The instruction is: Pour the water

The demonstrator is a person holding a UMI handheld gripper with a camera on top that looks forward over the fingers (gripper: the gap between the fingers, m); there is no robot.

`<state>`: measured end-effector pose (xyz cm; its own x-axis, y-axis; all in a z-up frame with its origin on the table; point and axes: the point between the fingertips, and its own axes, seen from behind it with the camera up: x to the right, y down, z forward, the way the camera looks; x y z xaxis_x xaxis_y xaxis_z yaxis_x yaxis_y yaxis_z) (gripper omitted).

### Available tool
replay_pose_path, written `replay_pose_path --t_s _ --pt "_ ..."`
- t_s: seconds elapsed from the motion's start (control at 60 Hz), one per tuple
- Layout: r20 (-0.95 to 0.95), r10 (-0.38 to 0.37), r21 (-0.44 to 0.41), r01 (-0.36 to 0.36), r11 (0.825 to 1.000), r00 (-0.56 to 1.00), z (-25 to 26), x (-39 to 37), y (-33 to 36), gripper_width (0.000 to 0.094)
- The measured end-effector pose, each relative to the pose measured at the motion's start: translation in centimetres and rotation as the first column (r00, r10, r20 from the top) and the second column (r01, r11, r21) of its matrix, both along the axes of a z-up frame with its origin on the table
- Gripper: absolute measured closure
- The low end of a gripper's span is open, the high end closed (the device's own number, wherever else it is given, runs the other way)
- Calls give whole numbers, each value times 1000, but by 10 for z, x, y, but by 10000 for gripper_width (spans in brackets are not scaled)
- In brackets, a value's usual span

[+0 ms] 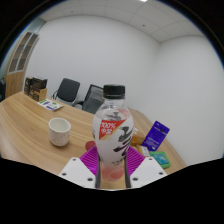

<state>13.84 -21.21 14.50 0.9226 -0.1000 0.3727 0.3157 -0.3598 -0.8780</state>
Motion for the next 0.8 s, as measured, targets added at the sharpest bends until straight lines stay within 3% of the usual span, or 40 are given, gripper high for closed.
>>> replay_pose_path --t_s 0.2,0.417,0.55,0.633,0.8 --pt "458 45 -40 -30 999 888 65 19 60 601" --pt "875 191 -188 -52 981 446 72 -8 123 619" --pt "950 292 -293 -12 956 113 49 -27 145 619" --pt "950 306 -307 7 952 -57 46 -37 151 619" --pt "923 339 -346 -6 938 -182 30 -51 155 619"
